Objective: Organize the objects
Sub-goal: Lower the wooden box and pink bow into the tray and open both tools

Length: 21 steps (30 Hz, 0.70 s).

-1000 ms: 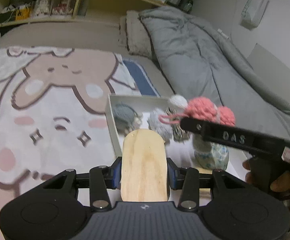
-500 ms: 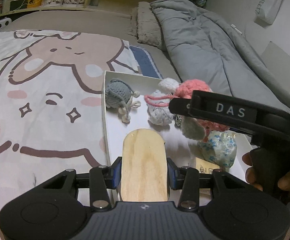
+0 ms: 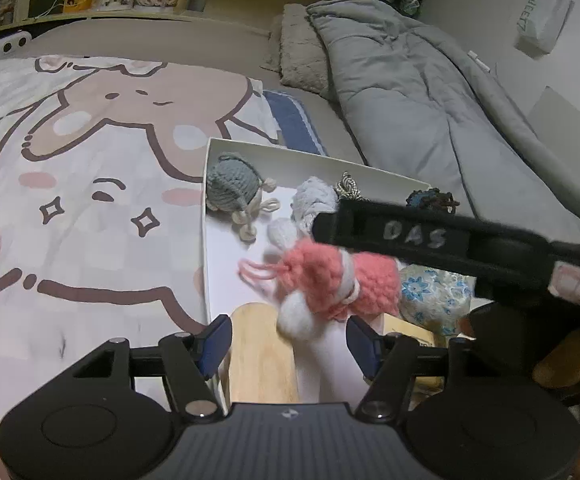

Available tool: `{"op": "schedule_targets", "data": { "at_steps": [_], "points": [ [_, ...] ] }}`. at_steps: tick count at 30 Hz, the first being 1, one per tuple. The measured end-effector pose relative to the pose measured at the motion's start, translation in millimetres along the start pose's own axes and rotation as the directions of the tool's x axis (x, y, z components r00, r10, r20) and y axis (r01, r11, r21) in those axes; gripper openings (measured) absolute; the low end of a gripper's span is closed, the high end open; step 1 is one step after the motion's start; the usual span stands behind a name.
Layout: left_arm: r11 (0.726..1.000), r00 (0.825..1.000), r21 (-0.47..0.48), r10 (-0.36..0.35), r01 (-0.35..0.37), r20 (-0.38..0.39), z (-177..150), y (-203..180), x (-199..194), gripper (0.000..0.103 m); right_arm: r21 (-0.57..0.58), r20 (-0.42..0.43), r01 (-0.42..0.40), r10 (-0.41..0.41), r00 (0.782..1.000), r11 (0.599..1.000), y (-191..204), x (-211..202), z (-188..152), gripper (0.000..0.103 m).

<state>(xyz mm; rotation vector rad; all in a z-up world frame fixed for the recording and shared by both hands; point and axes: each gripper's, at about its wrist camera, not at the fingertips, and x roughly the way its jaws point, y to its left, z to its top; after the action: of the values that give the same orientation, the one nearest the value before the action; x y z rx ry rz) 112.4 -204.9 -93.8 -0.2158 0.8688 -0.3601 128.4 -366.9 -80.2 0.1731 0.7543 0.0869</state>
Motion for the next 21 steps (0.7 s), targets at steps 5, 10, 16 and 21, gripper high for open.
{"op": "schedule_targets", "data": {
  "at_steps": [5, 10, 16, 21],
  "points": [
    [1.0, 1.0, 0.015, 0.006, -0.006, -0.001, 1, -2, -2, 0.064, 0.044, 0.016, -0.003, 0.003, 1.0, 0.999, -8, -7, 1, 0.098],
    [0.999, 1.0, 0.032, 0.007, -0.007, 0.007, 3, -5, -6, 0.064, 0.047, 0.006, 0.006, -0.006, 1.0, 0.999, -8, -11, 1, 0.098],
    [0.999, 1.0, 0.048, 0.004, -0.005, 0.021, 7, -5, -16, 0.064, 0.046, 0.015, 0.01, -0.011, 1.0, 0.999, -4, -26, 3, 0.098],
    [0.998, 0.999, 0.063, 0.015, -0.017, 0.031, 11, -3, -26, 0.064, 0.008, 0.027, 0.037, -0.037, 0.999, 0.999, 5, -41, 5, 0.098]
  ]
}}
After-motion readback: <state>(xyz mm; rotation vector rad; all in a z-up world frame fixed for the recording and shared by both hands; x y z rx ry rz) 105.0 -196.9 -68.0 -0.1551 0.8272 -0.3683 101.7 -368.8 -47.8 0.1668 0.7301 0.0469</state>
